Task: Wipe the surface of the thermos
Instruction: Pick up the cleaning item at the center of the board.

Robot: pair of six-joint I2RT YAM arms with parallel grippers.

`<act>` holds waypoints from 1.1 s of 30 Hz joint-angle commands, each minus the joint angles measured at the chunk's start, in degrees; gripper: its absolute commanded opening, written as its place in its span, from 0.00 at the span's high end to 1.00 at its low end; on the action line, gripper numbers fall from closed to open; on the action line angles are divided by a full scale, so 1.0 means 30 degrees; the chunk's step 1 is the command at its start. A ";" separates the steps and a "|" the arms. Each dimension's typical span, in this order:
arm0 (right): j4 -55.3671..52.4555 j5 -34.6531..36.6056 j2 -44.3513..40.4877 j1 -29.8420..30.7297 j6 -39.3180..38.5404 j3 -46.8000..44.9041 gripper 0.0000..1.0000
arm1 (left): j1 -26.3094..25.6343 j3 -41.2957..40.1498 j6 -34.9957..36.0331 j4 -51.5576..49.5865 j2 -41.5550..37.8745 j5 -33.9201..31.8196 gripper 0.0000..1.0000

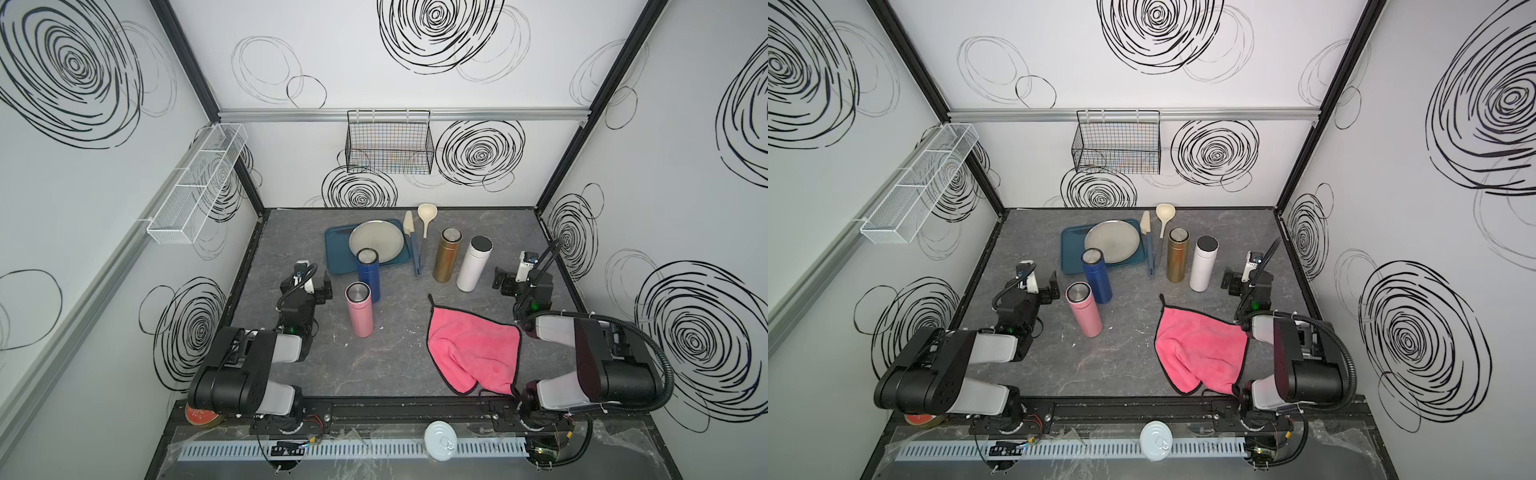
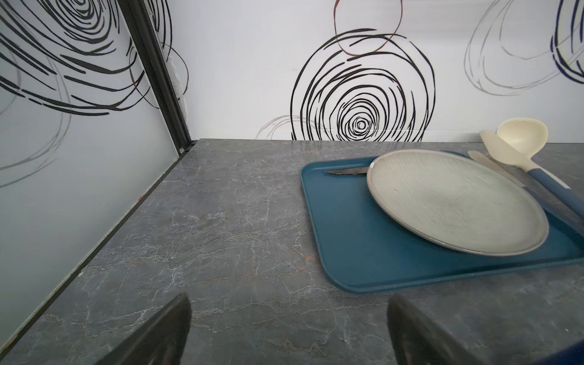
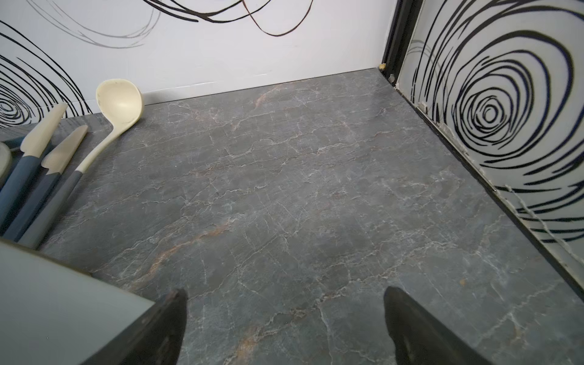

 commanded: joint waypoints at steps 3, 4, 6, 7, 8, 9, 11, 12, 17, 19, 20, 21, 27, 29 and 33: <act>0.0504 0.0178 -0.0017 0.0110 -0.0199 -0.0044 0.00 | -0.0077 0.0363 0.0351 0.1334 0.0150 -0.0212 0.01; 0.0526 0.0211 -0.0021 0.0096 -0.0188 -0.0029 0.00 | -0.0075 0.0364 0.0357 0.1335 0.0150 -0.0183 0.01; 0.0530 0.0193 -0.0018 0.0096 -0.0188 -0.0028 0.00 | -0.0071 0.0364 0.0361 0.1317 0.0151 -0.0223 0.01; 0.0510 0.0188 -0.0017 0.0098 -0.0188 -0.0025 0.00 | -0.0076 0.0363 0.0360 0.1331 0.0152 -0.0201 0.01; 0.0504 0.0208 -0.0020 0.0096 -0.0188 -0.0044 0.00 | -0.0077 0.0363 0.0350 0.1332 0.0150 -0.0171 0.01; 0.0511 0.0185 -0.0045 0.0096 -0.0188 -0.0034 0.00 | -0.0058 0.0363 0.0348 0.1332 0.0167 -0.0208 0.01; 0.0504 0.0211 -0.0020 0.0099 -0.0188 -0.0043 0.00 | -0.0077 0.0363 0.0348 0.1337 0.0150 -0.0194 0.01; 0.0515 0.0211 -0.0018 0.0110 -0.0202 -0.0040 0.00 | -0.0077 0.0380 0.0347 0.1335 0.0157 -0.0200 0.01; 0.0518 0.0194 -0.0017 0.0111 -0.0188 -0.0044 0.00 | -0.0058 0.0364 0.0331 0.1317 0.0159 -0.0189 0.01; 0.0505 0.0205 -0.0032 0.0085 -0.0188 -0.0044 0.00 | -0.0038 0.0363 0.0304 0.1334 0.0154 -0.0137 0.01; 0.0511 0.0211 -0.0025 0.0096 -0.0188 -0.0044 0.00 | 0.0026 0.0391 0.0264 0.1304 0.0178 -0.0028 0.01; 0.0519 0.0188 -0.0018 0.0103 -0.0188 -0.0044 0.00 | 0.0100 0.0400 0.0234 0.1302 0.0187 0.0107 0.01; 0.0163 0.3384 -0.1464 0.1248 -0.0488 -0.0551 0.00 | -0.1516 0.0155 0.1217 0.0833 -0.1246 -0.2691 0.01; -0.4538 0.5641 -0.2439 0.1530 0.0986 0.1354 0.00 | -0.3181 0.1182 0.2236 -0.3617 -0.3521 -0.6027 0.01; -0.8341 0.3958 -0.2871 0.1394 0.2036 0.3300 0.00 | -0.4839 0.1099 0.1981 -0.5418 -0.5186 -0.9354 0.01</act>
